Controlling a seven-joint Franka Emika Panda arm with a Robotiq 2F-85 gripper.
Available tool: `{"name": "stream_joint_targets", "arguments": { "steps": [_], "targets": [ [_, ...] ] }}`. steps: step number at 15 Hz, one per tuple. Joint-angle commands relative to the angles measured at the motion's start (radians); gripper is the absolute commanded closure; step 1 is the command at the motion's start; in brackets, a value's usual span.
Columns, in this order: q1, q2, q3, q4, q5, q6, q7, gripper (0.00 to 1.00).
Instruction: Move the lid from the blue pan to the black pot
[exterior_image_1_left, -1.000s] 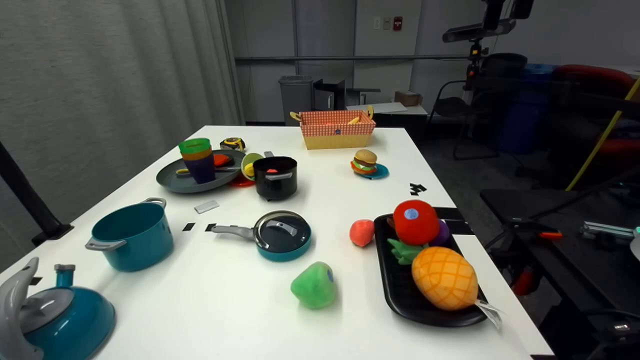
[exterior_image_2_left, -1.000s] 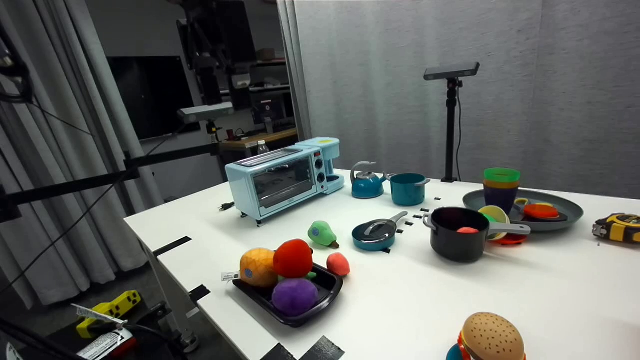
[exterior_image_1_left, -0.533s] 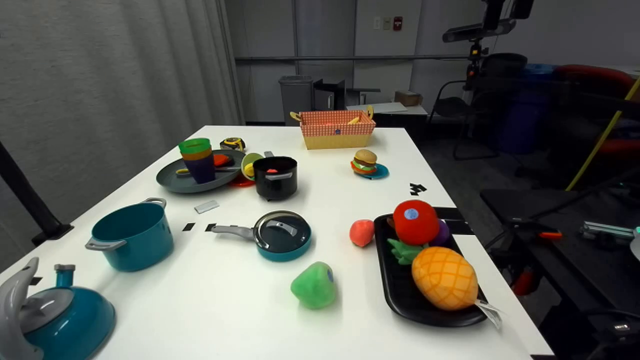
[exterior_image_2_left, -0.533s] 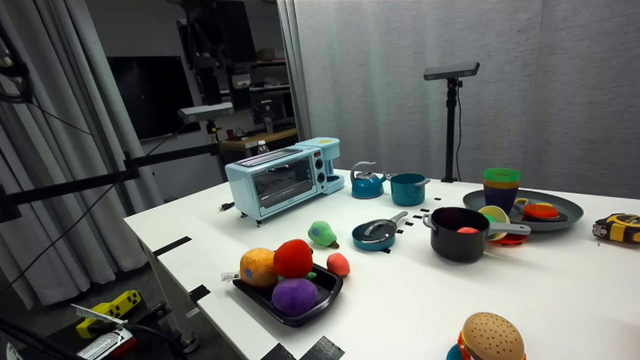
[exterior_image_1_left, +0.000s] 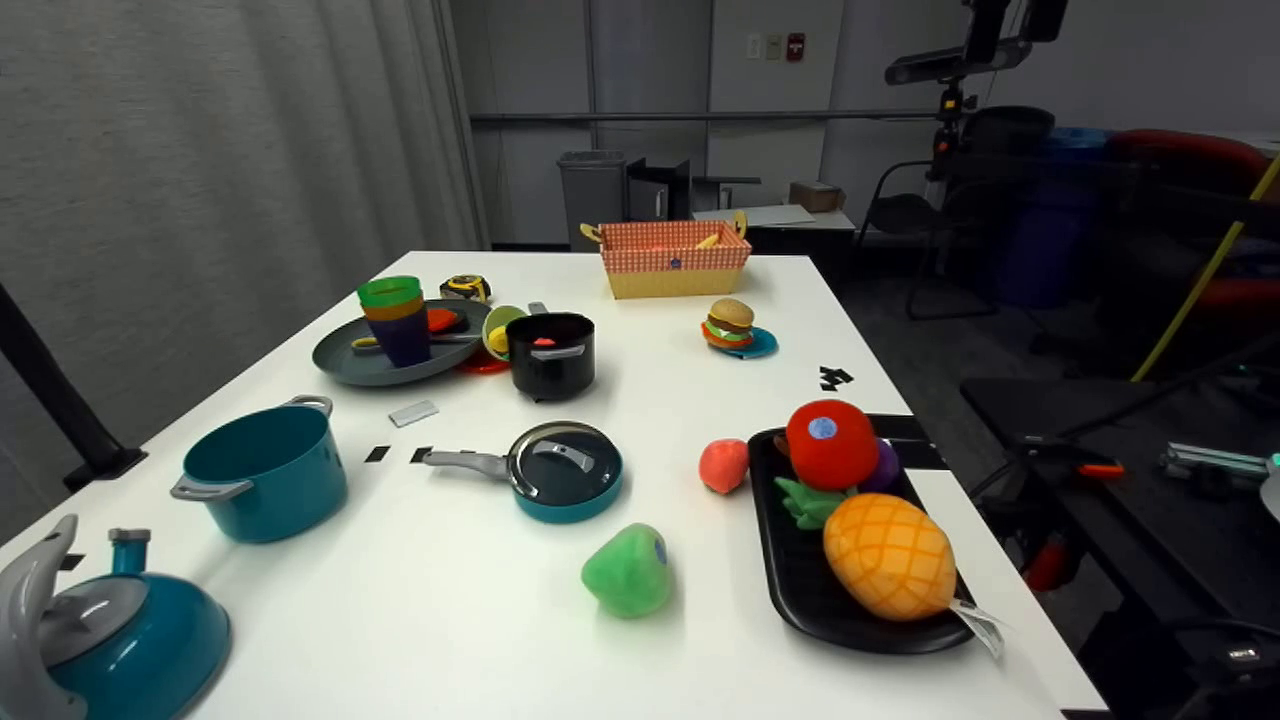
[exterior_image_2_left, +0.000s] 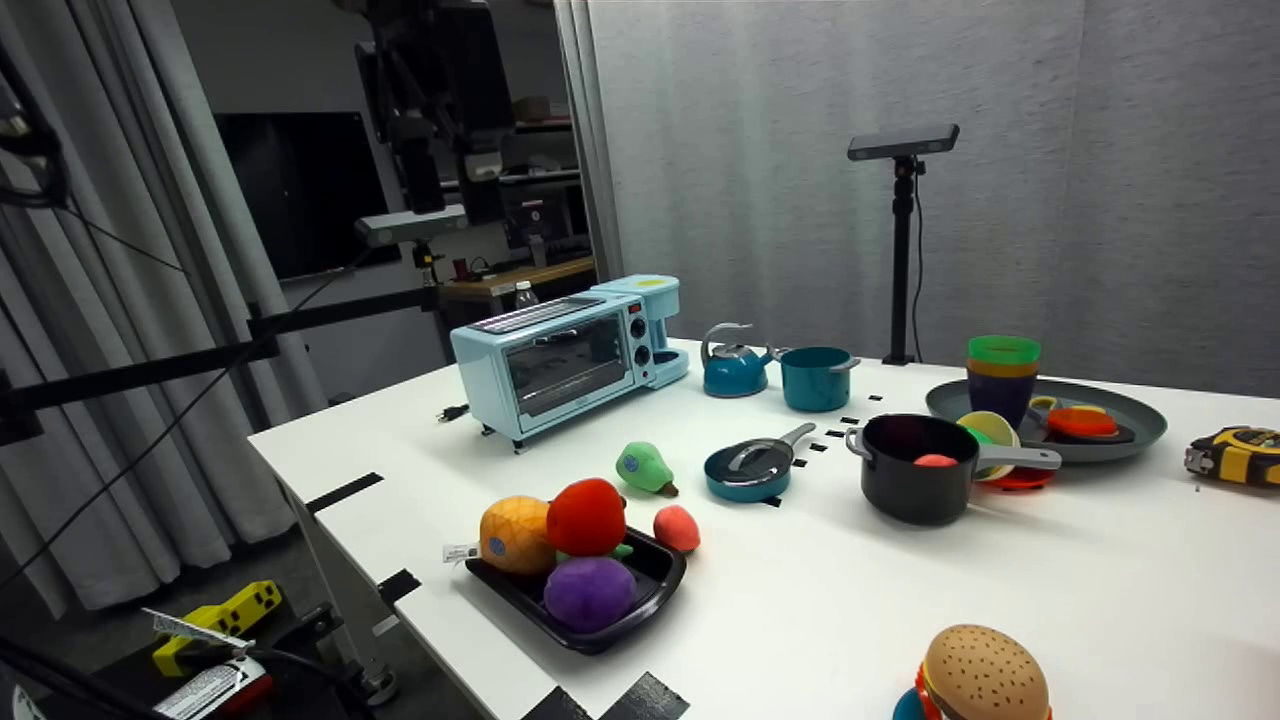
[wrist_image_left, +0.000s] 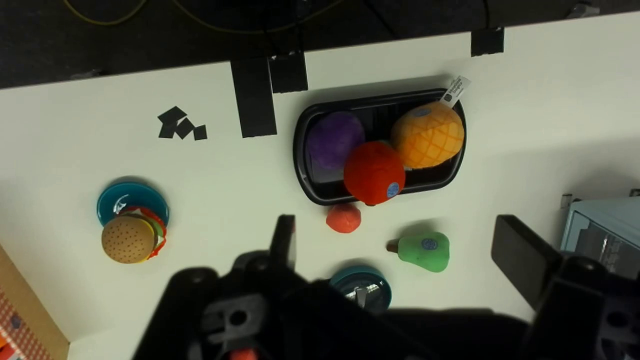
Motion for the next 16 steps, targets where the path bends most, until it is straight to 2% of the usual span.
{"name": "stream_joint_targets", "arguments": {
  "steps": [1,13,16],
  "targets": [
    [-0.004,0.003,0.002,0.002,0.013,0.007,-0.037,0.0],
    [0.004,-0.001,-0.006,-0.011,0.019,0.08,-0.093,0.0],
    [0.008,0.004,-0.008,-0.005,0.015,0.062,-0.117,0.0]
  ]
}}
